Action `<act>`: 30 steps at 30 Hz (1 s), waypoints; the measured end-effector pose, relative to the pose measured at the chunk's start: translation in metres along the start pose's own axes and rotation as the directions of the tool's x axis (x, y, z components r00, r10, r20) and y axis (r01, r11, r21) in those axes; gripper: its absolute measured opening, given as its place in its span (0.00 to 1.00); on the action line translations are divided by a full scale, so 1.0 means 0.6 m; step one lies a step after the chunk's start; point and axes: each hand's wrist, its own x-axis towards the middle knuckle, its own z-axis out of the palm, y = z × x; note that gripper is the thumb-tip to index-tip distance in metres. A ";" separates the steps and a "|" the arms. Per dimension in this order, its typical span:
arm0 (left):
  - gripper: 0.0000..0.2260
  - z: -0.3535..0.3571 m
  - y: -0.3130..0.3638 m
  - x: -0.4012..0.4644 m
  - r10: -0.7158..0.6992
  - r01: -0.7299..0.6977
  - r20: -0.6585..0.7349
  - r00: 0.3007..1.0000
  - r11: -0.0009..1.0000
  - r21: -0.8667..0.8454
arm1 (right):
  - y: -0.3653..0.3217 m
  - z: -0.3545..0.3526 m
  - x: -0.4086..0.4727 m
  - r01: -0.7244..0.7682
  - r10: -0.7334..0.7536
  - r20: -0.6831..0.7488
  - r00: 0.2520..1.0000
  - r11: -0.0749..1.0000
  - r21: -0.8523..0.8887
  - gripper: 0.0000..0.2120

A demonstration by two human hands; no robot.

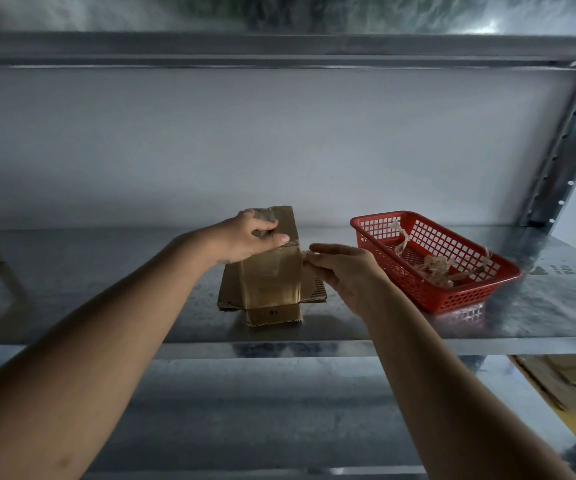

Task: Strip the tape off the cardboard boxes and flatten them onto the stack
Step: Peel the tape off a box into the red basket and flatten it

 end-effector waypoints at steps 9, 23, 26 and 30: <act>0.34 0.000 0.008 -0.005 0.004 -0.004 -0.004 1.000 1.000 -0.006 | 0.000 0.000 -0.016 -0.108 0.109 0.065 0.992 0.994 -0.017 0.14; 0.37 0.004 0.020 -0.005 0.030 -0.028 -0.056 0.998 0.999 0.043 | -0.001 0.019 -0.033 0.363 -0.371 -0.004 0.929 0.912 -0.189 0.05; 0.34 0.002 0.027 0.001 0.006 -0.004 -0.022 1.000 0.995 0.103 | 0.006 0.025 -0.034 0.530 -0.564 0.031 0.825 0.755 -0.385 0.07; 0.24 -0.013 0.033 0.005 -0.088 0.087 0.007 0.996 0.988 0.128 | 0.011 0.017 -0.031 0.586 -0.693 0.057 0.719 0.560 -0.586 0.11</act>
